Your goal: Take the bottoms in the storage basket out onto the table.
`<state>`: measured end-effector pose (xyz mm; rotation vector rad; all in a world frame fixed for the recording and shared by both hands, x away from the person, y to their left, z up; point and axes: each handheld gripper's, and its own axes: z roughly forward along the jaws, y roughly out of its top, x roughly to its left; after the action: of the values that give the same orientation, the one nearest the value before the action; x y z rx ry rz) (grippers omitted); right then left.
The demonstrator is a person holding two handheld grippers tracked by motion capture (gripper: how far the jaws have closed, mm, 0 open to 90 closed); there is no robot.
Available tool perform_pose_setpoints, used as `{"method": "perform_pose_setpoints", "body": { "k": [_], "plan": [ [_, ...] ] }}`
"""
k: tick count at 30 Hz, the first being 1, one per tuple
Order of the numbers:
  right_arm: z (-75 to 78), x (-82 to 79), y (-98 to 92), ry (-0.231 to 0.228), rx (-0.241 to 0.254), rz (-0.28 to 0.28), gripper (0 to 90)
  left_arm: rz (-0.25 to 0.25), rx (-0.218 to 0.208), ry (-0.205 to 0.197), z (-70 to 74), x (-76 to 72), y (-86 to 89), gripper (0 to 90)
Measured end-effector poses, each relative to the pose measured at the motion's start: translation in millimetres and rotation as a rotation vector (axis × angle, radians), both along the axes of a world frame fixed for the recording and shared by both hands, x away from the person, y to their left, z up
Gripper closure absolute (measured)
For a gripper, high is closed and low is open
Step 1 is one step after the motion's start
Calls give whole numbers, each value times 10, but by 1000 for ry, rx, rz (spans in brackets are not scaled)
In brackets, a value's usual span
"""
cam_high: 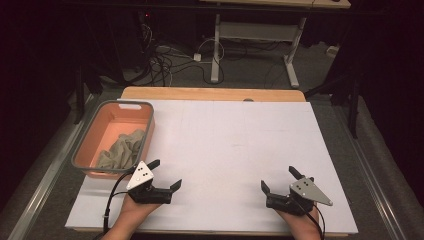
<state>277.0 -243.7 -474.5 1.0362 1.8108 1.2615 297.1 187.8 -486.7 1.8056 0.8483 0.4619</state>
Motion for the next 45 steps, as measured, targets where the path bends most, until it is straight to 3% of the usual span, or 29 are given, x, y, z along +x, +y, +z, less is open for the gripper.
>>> {"method": "perform_pose_setpoints", "body": {
  "k": [22, 27, 34, 45],
  "plan": [
    [-6, -36, 32, -3, 8, 17, 2, -5, 15, 34, -9, 66, -37, 0],
    [-12, -39, 34, -2, 10, 16, 2, -13, 23, 73, 1, 95, -45, 0],
    [-6, -41, 19, -4, 12, 10, 2, -29, 47, 66, 21, 83, -80, 0],
    [-13, -44, 33, 0, 13, 17, 3, -54, 40, 73, 84, 68, -85, 0]
  ]
}}
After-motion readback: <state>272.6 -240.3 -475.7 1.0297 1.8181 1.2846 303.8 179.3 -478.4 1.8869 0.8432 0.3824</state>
